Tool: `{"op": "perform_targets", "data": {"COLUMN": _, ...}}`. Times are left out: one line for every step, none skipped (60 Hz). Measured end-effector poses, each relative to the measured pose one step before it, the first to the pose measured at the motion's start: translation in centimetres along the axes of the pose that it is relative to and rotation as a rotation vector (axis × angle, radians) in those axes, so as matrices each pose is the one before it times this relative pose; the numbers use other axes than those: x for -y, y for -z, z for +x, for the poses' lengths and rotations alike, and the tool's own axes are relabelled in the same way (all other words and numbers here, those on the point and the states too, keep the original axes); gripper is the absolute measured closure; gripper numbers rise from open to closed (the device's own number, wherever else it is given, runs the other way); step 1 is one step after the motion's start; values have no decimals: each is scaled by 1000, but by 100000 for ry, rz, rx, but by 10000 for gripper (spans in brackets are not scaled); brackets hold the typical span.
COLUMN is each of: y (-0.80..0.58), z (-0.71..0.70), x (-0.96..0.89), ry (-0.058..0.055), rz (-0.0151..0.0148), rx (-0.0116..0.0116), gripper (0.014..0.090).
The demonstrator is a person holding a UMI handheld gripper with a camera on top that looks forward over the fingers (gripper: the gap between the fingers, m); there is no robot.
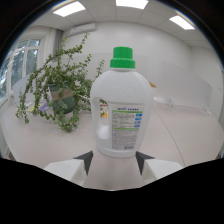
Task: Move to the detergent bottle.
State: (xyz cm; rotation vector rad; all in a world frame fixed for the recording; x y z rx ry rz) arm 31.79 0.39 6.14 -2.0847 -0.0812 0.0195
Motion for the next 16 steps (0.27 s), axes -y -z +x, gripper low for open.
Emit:
{"op": "perform_targets", "data": {"y": -22, "z": 0, "x": 6, "ry": -15, "rz": -30, "rx": -59, "gripper": 200}}
{"op": "perform_targets", "data": {"y": -12, "z": 5, "x": 3, "ry": -37, "rz": -33, "rx": -88, "gripper": 201}}
{"op": "perform_targets", "data": {"y": -13, "z": 15, "x": 23, "ry": -48, "rz": 41, "rx": -94, "gripper": 201}}
{"op": "perform_targets", "data": {"y": -9, "z": 4, "x": 36, "ry": -17, "rz": 110, "rx": -82, "gripper": 200}}
{"op": "perform_targets", "data": {"y": 23, "z": 5, "x": 27, "ry": -24, "rz": -57, "rx": -88, "gripper": 200}}
{"op": "perform_targets", "data": {"y": -62, "z": -8, "x": 22, "ry": -12, "rz": 53, "rx": -156, "gripper": 201}}
{"op": "perform_targets", "data": {"y": 54, "z": 20, "x": 14, "ry": -26, "rz": -65, "rx": -130, "gripper": 201}}
{"op": "perform_targets", "data": {"y": -21, "z": 3, "x": 28, "ry": -10, "rz": 108, "rx": -45, "gripper": 201}}
{"op": "perform_targets", "data": {"y": -26, "z": -19, "x": 40, "ry": 39, "rz": 125, "rx": -1, "gripper": 201}}
{"op": "perform_targets", "data": {"y": 2, "z": -9, "x": 33, "ry": 93, "rz": 33, "rx": -60, "gripper": 203}}
{"op": "perform_targets", "data": {"y": -3, "z": -8, "x": 35, "ry": 18, "rz": 22, "rx": -184, "gripper": 202}}
{"op": "perform_targets", "data": {"y": 4, "z": -25, "x": 26, "ry": -84, "rz": 17, "rx": -73, "gripper": 201}}
{"op": "perform_targets", "data": {"y": 3, "z": -62, "x": 32, "ry": -134, "rz": 95, "rx": 67, "gripper": 200}}
{"op": "perform_targets", "data": {"y": 2, "z": -73, "x": 37, "ry": -122, "rz": 55, "rx": 102, "gripper": 199}}
{"op": "perform_targets", "data": {"y": -60, "z": -82, "x": 16, "ry": -125, "rz": -16, "rx": 133, "gripper": 201}}
{"op": "perform_targets", "data": {"y": 12, "z": -45, "x": -14, "ry": -153, "rz": -190, "rx": 28, "gripper": 202}}
